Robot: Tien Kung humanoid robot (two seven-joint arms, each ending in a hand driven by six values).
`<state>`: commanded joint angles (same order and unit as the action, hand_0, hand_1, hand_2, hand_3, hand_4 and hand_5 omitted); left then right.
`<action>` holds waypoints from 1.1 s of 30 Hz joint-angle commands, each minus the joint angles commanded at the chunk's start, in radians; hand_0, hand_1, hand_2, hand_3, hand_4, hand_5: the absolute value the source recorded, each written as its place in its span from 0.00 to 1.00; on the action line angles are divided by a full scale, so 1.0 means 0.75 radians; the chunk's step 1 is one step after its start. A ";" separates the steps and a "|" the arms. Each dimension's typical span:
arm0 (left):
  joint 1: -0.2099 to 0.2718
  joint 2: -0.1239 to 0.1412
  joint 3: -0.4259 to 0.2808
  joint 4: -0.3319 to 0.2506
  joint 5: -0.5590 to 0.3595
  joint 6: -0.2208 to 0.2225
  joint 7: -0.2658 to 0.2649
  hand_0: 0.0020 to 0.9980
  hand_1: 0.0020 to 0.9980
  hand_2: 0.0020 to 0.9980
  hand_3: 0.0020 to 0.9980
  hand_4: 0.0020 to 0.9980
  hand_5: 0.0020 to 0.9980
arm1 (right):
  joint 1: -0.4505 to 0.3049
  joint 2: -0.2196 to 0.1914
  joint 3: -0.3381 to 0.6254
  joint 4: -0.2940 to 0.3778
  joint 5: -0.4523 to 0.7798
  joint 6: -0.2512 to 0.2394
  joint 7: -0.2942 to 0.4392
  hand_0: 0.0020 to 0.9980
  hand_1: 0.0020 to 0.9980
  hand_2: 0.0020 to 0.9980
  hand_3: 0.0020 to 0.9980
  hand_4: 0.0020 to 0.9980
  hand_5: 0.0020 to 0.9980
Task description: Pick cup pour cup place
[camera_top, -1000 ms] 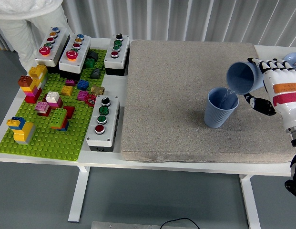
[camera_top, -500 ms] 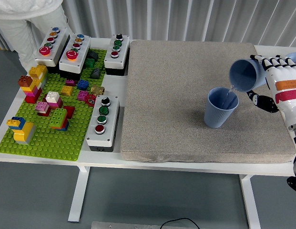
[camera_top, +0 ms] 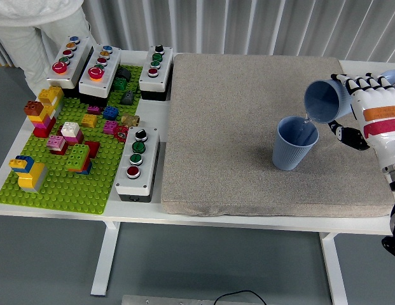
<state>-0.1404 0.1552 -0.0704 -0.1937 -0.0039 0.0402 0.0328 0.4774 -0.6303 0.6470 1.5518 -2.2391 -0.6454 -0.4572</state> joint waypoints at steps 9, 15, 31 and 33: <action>0.000 0.000 -0.002 -0.001 0.002 0.000 0.001 0.70 0.72 0.72 0.63 0.49 0.92 | 0.005 -0.002 0.012 0.002 -0.033 0.000 -0.063 0.87 0.66 0.55 0.62 0.67 0.02; 0.000 0.000 0.000 0.000 -0.002 0.000 0.000 0.70 0.72 0.72 0.63 0.49 0.92 | 0.004 -0.006 0.010 0.011 -0.032 0.000 -0.069 0.87 0.66 0.56 0.62 0.67 0.01; -0.003 0.000 0.002 -0.001 -0.002 -0.001 0.000 0.70 0.72 0.72 0.63 0.49 0.92 | -0.026 0.012 0.014 0.069 0.026 0.000 -0.071 0.87 0.66 0.56 0.62 0.65 0.00; -0.003 0.000 0.004 -0.001 -0.005 -0.001 -0.001 0.70 0.72 0.72 0.63 0.49 0.92 | -0.027 0.013 0.016 0.071 0.027 0.000 -0.069 0.87 0.66 0.56 0.62 0.65 0.00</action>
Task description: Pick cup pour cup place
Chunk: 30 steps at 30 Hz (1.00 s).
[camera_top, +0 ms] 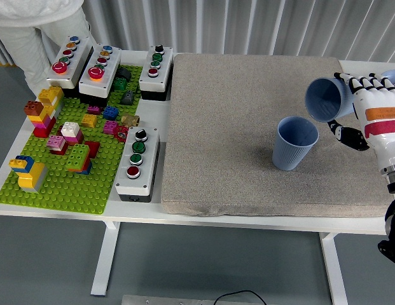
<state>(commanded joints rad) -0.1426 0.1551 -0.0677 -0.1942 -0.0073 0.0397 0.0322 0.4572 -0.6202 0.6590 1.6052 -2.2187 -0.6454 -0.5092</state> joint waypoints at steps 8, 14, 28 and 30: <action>0.000 0.000 -0.001 0.000 0.001 0.000 0.001 0.70 0.72 0.72 0.63 0.49 0.92 | 0.001 -0.005 -0.001 0.002 0.007 0.000 0.000 0.87 0.67 0.56 0.62 0.65 0.00; -0.001 0.000 -0.001 0.000 0.001 0.000 0.001 0.70 0.72 0.72 0.63 0.49 0.92 | -0.004 -0.008 -0.003 0.019 0.010 0.000 -0.005 0.87 0.67 0.56 0.62 0.65 0.00; 0.000 0.000 -0.003 0.000 0.003 0.000 0.002 0.70 0.72 0.72 0.63 0.49 0.92 | 0.006 -0.012 -0.012 0.045 0.037 0.000 0.024 0.87 0.66 0.56 0.62 0.64 0.00; -0.001 0.000 -0.003 0.000 0.006 0.000 0.002 0.70 0.72 0.72 0.63 0.49 0.92 | 0.004 -0.009 -0.008 0.036 0.073 0.000 0.051 0.87 0.66 0.56 0.62 0.64 0.00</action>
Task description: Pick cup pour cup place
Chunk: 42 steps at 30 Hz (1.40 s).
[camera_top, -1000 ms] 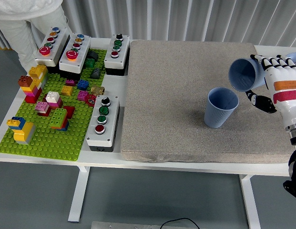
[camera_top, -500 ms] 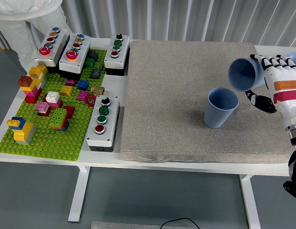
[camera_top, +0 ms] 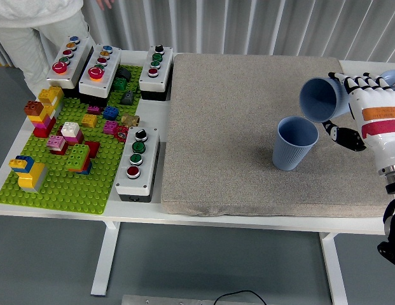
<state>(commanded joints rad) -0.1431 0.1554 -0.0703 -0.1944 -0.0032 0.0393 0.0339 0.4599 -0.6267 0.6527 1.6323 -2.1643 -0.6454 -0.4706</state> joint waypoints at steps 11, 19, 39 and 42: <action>0.004 0.000 -0.003 -0.001 0.004 0.000 0.001 0.70 0.72 0.72 0.63 0.49 0.92 | -0.006 0.014 0.034 -0.033 0.232 0.000 0.211 0.86 0.66 0.55 0.61 0.64 0.00; 0.001 -0.001 -0.003 -0.001 0.004 0.000 0.002 0.70 0.72 0.72 0.63 0.49 0.92 | -0.003 0.011 0.051 -0.037 0.364 0.034 0.359 0.86 0.66 0.55 0.61 0.64 0.00; -0.005 -0.003 -0.002 0.000 0.006 -0.001 0.001 0.70 0.71 0.72 0.63 0.49 0.92 | -0.012 0.009 0.075 -0.071 0.315 0.016 0.381 0.85 0.66 0.54 0.61 0.64 0.00; -0.005 -0.003 -0.003 0.000 0.007 -0.002 0.001 0.70 0.71 0.72 0.63 0.49 0.92 | -0.014 0.009 0.075 -0.072 0.307 0.016 0.384 0.85 0.66 0.54 0.61 0.64 0.00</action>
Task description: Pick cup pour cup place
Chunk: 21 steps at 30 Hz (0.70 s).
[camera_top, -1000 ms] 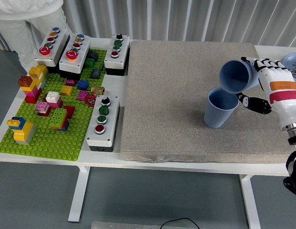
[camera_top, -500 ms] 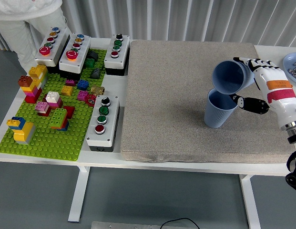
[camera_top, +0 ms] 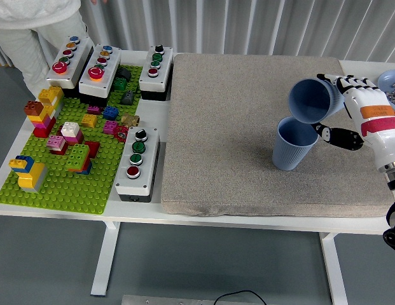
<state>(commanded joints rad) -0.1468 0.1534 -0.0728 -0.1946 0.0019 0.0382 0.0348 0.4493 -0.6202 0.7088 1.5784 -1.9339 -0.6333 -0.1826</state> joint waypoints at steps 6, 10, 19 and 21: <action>0.000 0.000 -0.001 0.000 0.001 0.000 0.001 0.70 0.71 0.72 0.63 0.49 0.92 | -0.011 0.008 -0.005 -0.034 -0.001 0.003 0.008 0.85 0.66 0.54 0.60 0.64 0.00; -0.003 -0.001 -0.002 0.000 0.004 0.000 0.001 0.70 0.71 0.72 0.63 0.49 0.92 | -0.013 0.015 -0.005 -0.061 -0.009 0.007 0.008 0.85 0.65 0.54 0.60 0.65 0.00; -0.003 0.000 -0.002 -0.001 0.005 -0.001 0.001 0.70 0.71 0.72 0.63 0.49 0.92 | -0.012 0.015 -0.002 -0.082 -0.036 0.004 0.005 0.85 0.65 0.54 0.60 0.65 0.01; -0.002 0.000 -0.001 -0.001 0.005 0.000 0.001 0.70 0.71 0.72 0.63 0.49 0.92 | -0.011 0.013 -0.001 -0.082 -0.067 -0.003 0.000 0.85 0.66 0.54 0.60 0.65 0.01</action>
<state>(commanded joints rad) -0.1479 0.1534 -0.0739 -0.1952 0.0058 0.0379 0.0356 0.4414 -0.6106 0.7078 1.5167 -1.9843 -0.6357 -0.1823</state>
